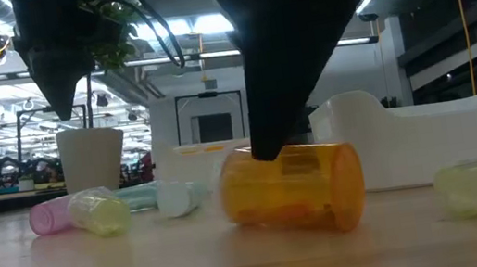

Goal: Pick and place medicine bottles into bin by pill shape (circle, oval)
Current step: Put the large orange pill bottle into the top white bin

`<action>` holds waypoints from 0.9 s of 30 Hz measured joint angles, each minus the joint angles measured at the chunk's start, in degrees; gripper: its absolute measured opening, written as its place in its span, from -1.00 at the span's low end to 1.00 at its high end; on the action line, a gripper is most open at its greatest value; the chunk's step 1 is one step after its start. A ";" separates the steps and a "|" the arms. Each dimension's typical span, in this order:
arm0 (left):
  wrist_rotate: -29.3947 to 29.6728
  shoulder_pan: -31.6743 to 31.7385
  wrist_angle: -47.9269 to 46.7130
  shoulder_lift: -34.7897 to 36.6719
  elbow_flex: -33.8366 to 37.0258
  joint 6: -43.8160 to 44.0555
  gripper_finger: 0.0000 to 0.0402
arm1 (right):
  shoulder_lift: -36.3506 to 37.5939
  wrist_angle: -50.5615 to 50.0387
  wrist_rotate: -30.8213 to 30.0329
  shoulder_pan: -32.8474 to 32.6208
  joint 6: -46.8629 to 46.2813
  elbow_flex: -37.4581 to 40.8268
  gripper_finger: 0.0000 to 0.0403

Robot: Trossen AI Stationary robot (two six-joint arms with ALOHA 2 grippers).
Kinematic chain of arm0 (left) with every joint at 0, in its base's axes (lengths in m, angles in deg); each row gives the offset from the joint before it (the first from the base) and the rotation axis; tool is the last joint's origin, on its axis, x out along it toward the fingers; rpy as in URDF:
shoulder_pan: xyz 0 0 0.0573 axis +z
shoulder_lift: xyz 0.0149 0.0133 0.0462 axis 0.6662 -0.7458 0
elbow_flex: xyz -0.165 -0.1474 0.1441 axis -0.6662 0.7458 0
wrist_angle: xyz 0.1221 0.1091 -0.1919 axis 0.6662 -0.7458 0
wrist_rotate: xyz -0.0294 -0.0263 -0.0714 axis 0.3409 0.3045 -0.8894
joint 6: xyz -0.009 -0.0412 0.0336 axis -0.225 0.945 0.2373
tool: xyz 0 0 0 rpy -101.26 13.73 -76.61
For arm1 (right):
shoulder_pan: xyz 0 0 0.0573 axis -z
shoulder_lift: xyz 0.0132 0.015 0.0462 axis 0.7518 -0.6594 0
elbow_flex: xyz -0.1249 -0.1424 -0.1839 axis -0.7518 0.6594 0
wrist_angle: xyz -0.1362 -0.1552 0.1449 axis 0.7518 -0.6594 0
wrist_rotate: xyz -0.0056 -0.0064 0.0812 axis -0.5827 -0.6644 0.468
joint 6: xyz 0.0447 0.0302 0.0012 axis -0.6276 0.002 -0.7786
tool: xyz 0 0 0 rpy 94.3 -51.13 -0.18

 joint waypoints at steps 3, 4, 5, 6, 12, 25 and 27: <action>0.00 0.00 0.02 0.00 0.00 0.00 0.37 | 0.13 -0.41 -1.08 0.54 0.56 0.84 -0.13; 0.00 0.00 0.02 0.00 0.00 0.02 0.37 | 0.13 -0.29 -1.77 0.76 1.51 1.12 -0.13; 0.00 0.00 0.02 0.00 0.00 0.01 0.37 | 0.13 -0.21 -2.37 0.98 2.37 1.31 -0.13; 0.00 0.00 0.02 0.00 0.00 0.02 0.37 | 0.13 -0.25 -2.91 1.21 3.06 1.35 -0.13; 0.05 0.00 0.02 0.00 0.00 -0.02 0.37 | 0.09 -0.12 -3.90 3.48 9.95 1.42 -0.13; 0.44 0.00 0.02 0.00 0.00 -0.04 0.37 | -0.13 3.11 -7.51 10.80 19.60 1.49 -0.13; 0.45 0.00 0.02 0.00 0.00 -0.04 0.37 | -0.21 -0.17 -9.83 10.94 19.46 -0.03 -0.13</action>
